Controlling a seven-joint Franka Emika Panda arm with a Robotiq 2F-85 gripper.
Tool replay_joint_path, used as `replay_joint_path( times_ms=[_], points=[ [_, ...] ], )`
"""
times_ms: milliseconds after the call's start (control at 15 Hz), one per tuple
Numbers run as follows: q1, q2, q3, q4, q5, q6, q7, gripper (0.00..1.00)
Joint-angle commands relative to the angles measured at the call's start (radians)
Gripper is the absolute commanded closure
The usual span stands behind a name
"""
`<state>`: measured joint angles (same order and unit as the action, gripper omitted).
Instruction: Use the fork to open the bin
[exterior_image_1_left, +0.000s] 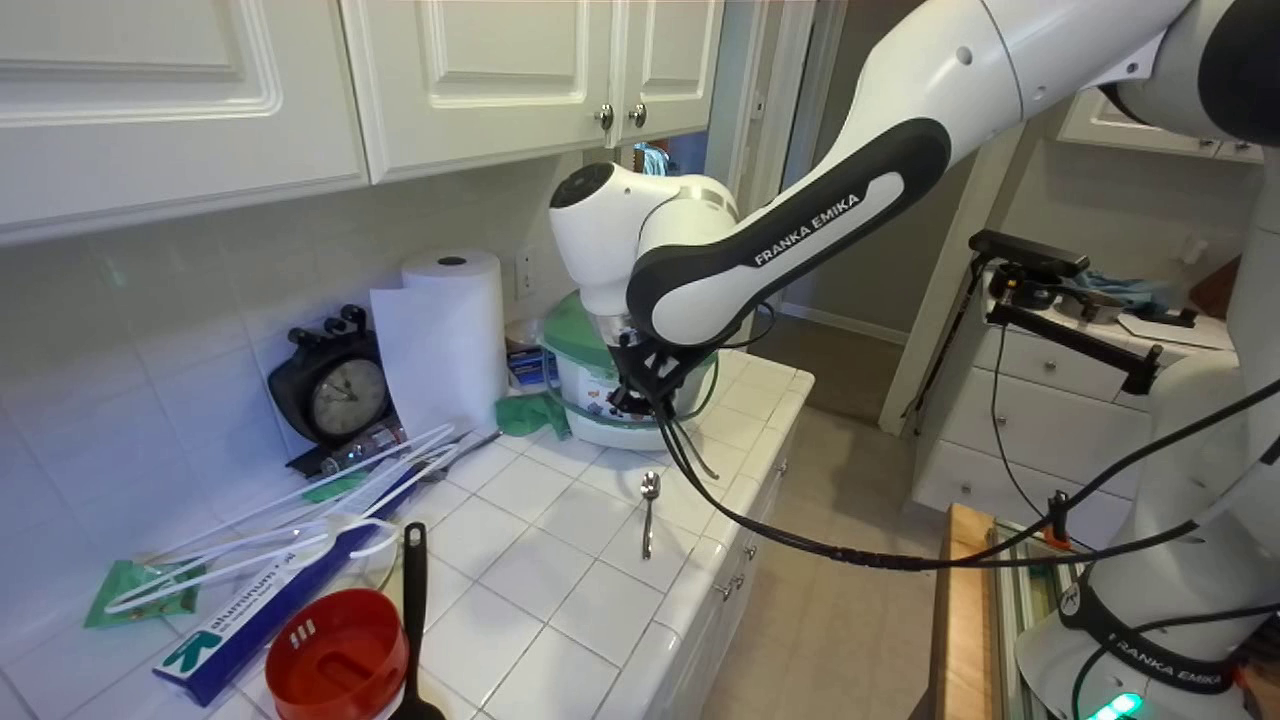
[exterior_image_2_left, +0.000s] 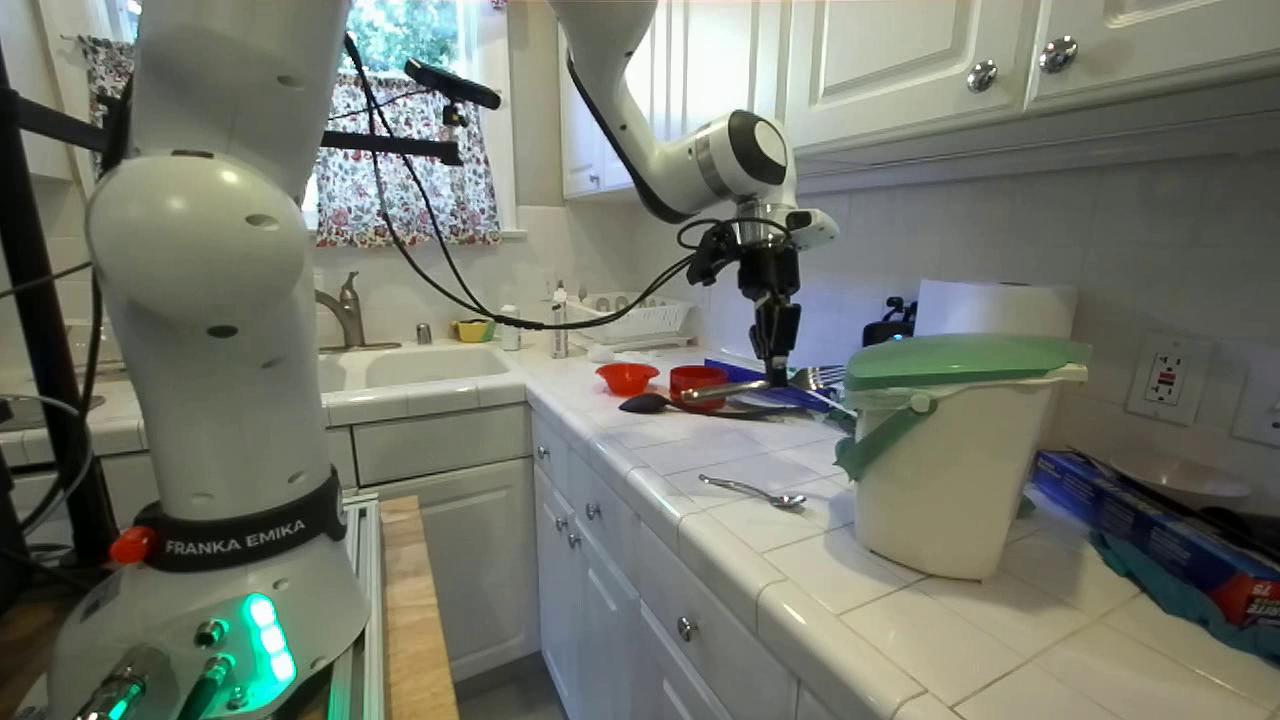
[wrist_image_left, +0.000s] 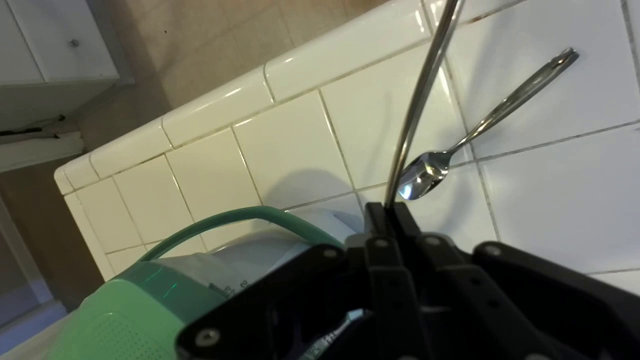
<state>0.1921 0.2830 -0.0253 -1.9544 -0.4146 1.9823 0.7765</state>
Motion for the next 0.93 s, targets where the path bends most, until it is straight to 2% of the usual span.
replay_joint_path(
  times_ms=[0,867],
  points=[
    [-0.016,0.028,0.012,0.036,0.004,0.004,-0.047,0.97],
    [-0.003,0.038,0.012,0.059,-0.004,-0.002,-0.065,0.97]
  ],
)
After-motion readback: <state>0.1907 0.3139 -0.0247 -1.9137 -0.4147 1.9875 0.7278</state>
